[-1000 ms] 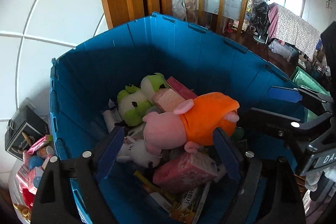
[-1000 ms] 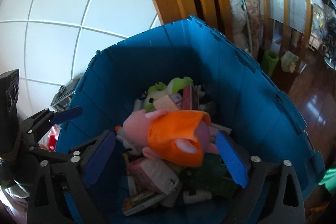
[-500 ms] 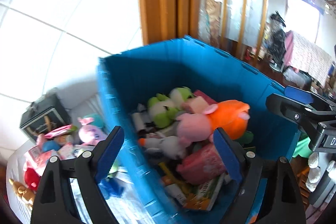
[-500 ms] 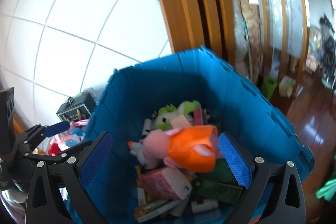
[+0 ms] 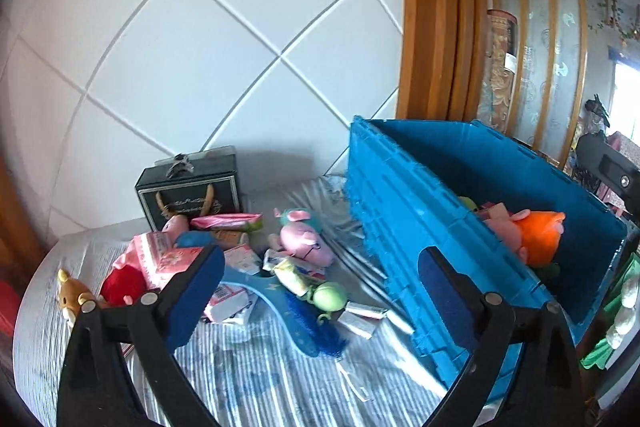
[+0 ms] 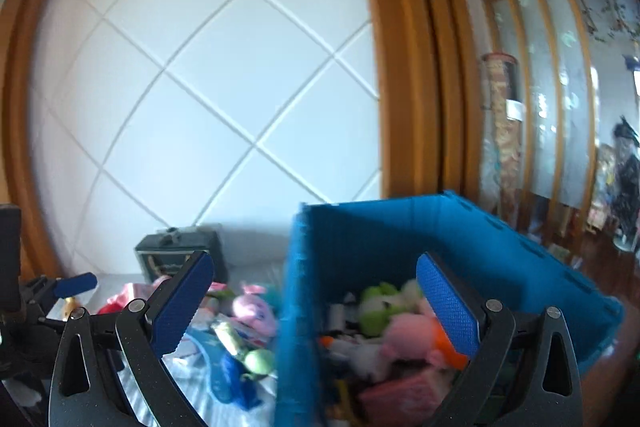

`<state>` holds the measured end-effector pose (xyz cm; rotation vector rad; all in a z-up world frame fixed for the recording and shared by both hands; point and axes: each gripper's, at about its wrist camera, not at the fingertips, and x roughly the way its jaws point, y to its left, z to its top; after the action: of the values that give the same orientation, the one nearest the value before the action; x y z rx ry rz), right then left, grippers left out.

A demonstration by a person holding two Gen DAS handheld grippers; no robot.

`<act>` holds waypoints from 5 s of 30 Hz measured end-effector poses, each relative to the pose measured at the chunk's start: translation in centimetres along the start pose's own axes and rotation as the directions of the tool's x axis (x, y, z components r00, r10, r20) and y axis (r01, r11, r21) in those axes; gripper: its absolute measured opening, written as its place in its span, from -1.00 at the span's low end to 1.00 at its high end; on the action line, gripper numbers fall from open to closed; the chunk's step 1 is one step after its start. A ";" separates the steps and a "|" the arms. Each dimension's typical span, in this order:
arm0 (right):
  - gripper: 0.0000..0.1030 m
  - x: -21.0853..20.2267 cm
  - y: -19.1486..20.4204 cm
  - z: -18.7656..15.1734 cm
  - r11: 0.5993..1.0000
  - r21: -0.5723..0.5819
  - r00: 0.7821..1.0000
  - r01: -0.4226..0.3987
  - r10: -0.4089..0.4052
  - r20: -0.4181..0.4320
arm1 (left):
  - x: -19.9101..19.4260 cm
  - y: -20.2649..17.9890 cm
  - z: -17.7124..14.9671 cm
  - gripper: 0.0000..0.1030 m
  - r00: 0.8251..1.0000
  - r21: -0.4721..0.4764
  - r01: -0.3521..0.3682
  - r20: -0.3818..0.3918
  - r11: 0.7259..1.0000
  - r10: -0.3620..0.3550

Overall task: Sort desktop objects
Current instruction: 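Bring both tools back from the bin to the item heap, then grasp the white barcode box with the left tool while the right tool grasps the green ball toy, then carry the white box with the left tool while the right tool carries the green ball toy to the bin, then open the left tool over the bin while the right tool releases the green ball toy inside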

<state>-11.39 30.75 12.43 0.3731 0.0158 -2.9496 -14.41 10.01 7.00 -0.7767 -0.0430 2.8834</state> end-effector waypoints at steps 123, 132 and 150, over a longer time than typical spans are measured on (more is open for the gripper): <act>0.21 28.0 -26.9 -5.0 0.987 0.048 0.703 0.152 -0.074 -0.707 | 30.9 -27.9 5.7 -0.52 0.798 0.206 0.100 -0.601 0.973 0.045; 1.00 29.2 -26.4 -7.1 0.993 0.001 0.615 0.115 -0.070 -0.785 | 32.6 -27.0 4.4 -0.52 0.720 0.173 0.087 -0.692 0.981 0.058; 1.00 28.8 -25.9 -7.2 0.994 0.018 0.610 0.111 -0.054 -0.791 | 33.0 -26.3 5.2 0.48 0.730 0.184 0.056 -0.678 0.981 0.085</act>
<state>-41.41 51.73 -1.98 1.6992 0.0469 -2.5858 -41.48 41.25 -3.09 -1.7384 0.3260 2.3646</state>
